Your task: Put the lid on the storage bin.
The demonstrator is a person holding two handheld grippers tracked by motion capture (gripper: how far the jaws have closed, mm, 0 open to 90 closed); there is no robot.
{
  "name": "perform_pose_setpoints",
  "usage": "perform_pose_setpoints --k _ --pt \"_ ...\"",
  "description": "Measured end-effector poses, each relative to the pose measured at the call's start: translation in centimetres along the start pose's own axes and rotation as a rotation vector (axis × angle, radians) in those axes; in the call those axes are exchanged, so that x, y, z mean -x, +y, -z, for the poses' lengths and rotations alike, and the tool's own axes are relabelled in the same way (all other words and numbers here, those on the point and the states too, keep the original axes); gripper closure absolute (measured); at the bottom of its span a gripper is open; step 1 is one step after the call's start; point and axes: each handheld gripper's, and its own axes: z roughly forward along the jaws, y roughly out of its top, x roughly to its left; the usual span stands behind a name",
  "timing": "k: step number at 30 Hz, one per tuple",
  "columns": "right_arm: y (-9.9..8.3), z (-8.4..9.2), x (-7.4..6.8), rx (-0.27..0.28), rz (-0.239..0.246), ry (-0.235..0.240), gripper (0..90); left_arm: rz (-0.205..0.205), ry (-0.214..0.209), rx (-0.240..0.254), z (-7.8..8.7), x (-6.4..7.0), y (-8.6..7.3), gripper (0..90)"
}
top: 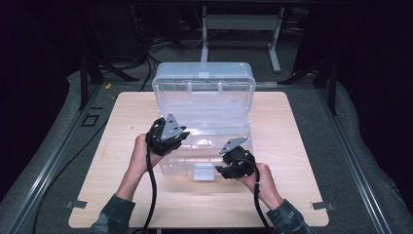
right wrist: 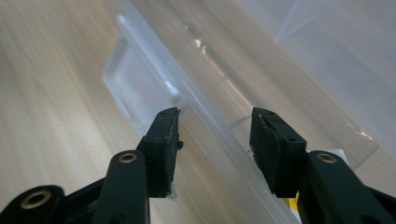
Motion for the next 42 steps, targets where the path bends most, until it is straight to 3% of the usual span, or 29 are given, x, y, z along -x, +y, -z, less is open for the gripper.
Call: perform_pose_setpoints --k 6,10,17,24,30,35,42 --pt "0.8 2.7 0.1 0.05 -0.006 0.019 53.0 0.007 -0.012 -0.015 0.0 -0.1 0.2 76.8" --pt "1.9 4.8 0.6 0.083 -0.006 0.002 54.2 0.008 -0.01 -0.015 0.0 -0.1 0.2 76.8" --pt "5.2 7.5 2.6 0.136 0.005 -0.003 54.5 0.006 -0.012 -0.018 0.0 -0.1 0.2 76.8" --pt "7.4 7.6 5.0 0.16 -0.03 -0.009 55.8 0.006 -0.016 -0.019 0.1 0.0 0.1 76.8" --pt "8.5 6.8 6.9 0.161 -0.081 -0.035 67.4 -0.002 -0.019 -0.025 0.2 0.1 0.1 76.8" --pt "9.3 6.8 8.1 0.169 -0.115 -0.087 78.7 -0.006 -0.022 -0.024 0.2 0.2 0.0 76.8" --pt "9.9 7.0 9.5 0.185 -0.142 -0.123 84.1 -0.008 -0.025 -0.028 0.3 0.3 -0.1 76.8"
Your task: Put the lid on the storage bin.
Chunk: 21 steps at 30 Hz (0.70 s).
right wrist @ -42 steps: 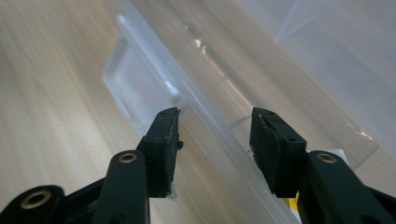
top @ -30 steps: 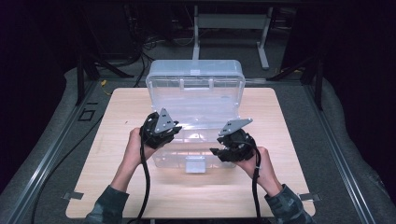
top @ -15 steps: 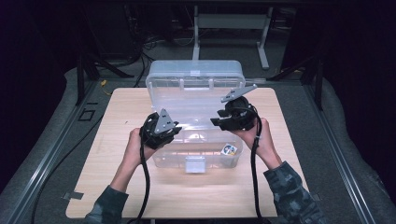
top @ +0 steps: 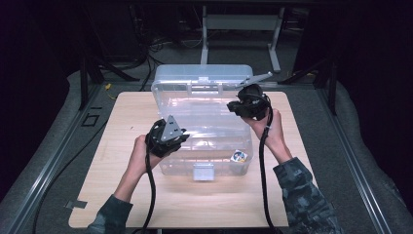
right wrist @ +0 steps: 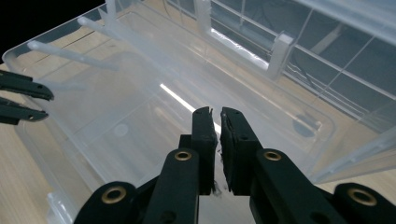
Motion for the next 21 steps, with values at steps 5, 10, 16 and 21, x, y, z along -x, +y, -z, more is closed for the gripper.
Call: perform_pose_setpoints --k 5,10,16,21 --pt "0.45 0.08 0.31 0.009 -0.004 -0.012 84.2 -0.005 -0.006 -0.004 0.05 0.16 -0.12 76.7" --pt "0.6 0.01 0.34 0.017 -0.003 -0.021 84.8 -0.007 -0.015 -0.01 0.14 0.28 -0.3 76.2" --pt "0.35 -0.08 0.43 0.028 -0.017 -0.018 85.9 -0.006 -0.017 -0.013 0.2 0.51 -0.5 73.8" --pt "-0.04 0.05 0.29 0.033 -0.02 -0.019 87.0 -0.001 -0.024 0.008 0.52 0.66 -0.77 67.1"
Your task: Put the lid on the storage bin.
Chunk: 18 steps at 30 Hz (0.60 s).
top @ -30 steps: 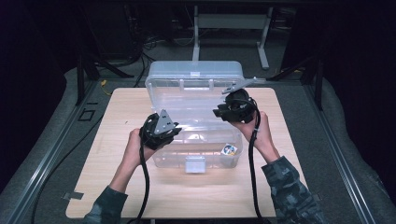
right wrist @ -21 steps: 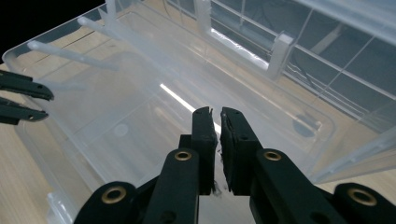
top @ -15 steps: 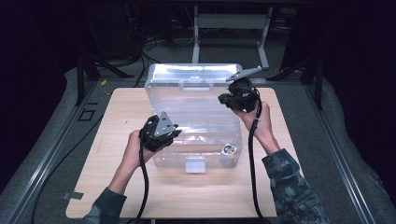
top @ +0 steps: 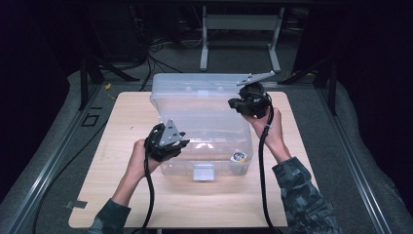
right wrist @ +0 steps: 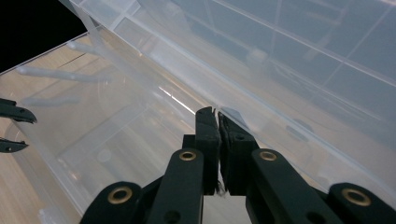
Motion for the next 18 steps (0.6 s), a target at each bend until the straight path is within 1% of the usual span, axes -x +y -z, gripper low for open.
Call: perform_pose_setpoints --k 2,3,4,5,6,8,9,10,11,13,14,16,18 --pt "-0.2 0.1 0.0 0.004 0.001 0.002 87.0 0.005 0.006 0.002 0.3 0.1 -0.1 60.8" --pt "-0.3 0.1 0.0 0.005 -0.003 0.008 87.0 0.013 0.012 0.002 0.5 0.1 -0.1 57.0" --pt "-0.4 0.2 -0.1 0.001 -0.005 -0.007 87.0 0.014 0.015 0.001 0.7 0.2 -0.2 53.7" --pt "-0.6 0.2 0.0 0.008 -0.005 0.0 87.0 0.017 0.023 0.004 1.0 0.2 -0.3 51.0" --pt "-0.7 0.2 0.0 0.002 -0.006 0.003 87.0 0.024 0.028 0.004 1.3 0.2 -0.4 47.7" --pt "-1.0 0.3 0.0 0.009 -0.009 0.003 87.0 0.037 0.034 0.006 1.8 0.2 -0.6 43.0" --pt "-1.0 0.4 0.0 -0.002 -0.007 0.007 87.0 0.046 0.041 0.01 2.1 0.2 -0.8 41.3" --pt "-1.2 0.4 -0.1 0.012 -0.006 0.0 87.0 0.052 0.039 0.008 2.3 0.1 -0.9 38.8" --pt "-1.3 0.4 -0.1 0.007 -0.005 -0.002 87.0 0.066 0.044 0.011 2.6 0.1 -1.3 36.9" --pt "-1.5 0.5 -0.1 0.014 -0.006 0.005 87.0 0.082 0.048 0.014 3.0 0.1 -1.7 31.2" --pt "-1.5 0.5 -0.2 0.009 -0.004 -0.003 87.0 0.093 0.053 0.018 3.2 0.1 -2.0 29.3" --pt "-1.6 0.7 -0.2 0.016 -0.002 0.0 87.0 0.114 0.062 0.016 3.6 0.0 -2.7 24.2" --pt "-1.7 0.8 -0.3 0.022 -0.006 0.001 87.1 0.122 0.077 0.01 4.0 -0.1 -3.1 19.5"
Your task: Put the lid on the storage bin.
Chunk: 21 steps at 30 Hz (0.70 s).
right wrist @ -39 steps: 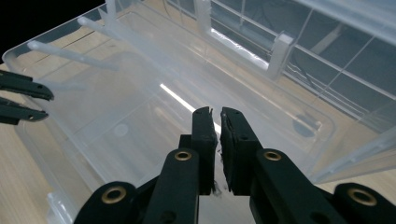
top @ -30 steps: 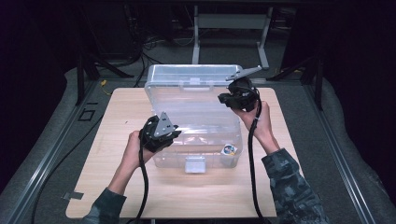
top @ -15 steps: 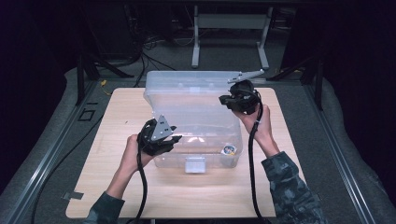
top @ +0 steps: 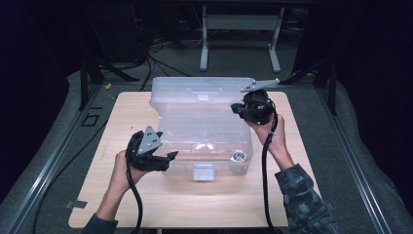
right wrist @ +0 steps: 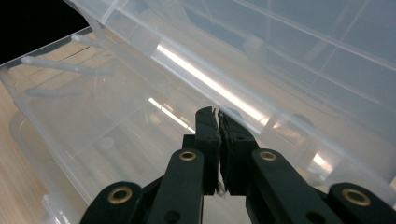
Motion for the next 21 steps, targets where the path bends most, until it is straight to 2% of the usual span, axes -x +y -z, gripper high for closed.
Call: perform_pose_setpoints --k 4,9,14,16,18,21 --pt "-0.3 0.2 -0.1 0.005 0.003 0.009 87.0 0.029 0.019 0.001 0.7 -0.4 -1.1 15.9" --pt "-0.7 0.4 -0.5 0.009 0.002 0.011 86.9 0.094 0.029 -0.01 0.9 -1.1 -2.9 15.0" --pt "-1.1 0.4 -0.9 0.011 0.01 0.017 86.9 0.162 -0.015 -0.033 -0.2 -1.3 -4.6 13.2" --pt "-1.3 0.4 -1.0 0.003 0.01 0.013 86.9 0.172 -0.006 -0.046 -0.7 -1.3 -5.1 12.0" --pt "-1.5 0.5 -1.1 0.011 0.01 0.031 86.9 0.186 -0.007 -0.054 -1.3 -1.4 -5.6 10.3" --pt "-1.7 0.6 -1.2 0.008 0.011 0.031 86.9 0.205 -0.009 -0.041 -1.9 -1.5 -6.1 8.0"
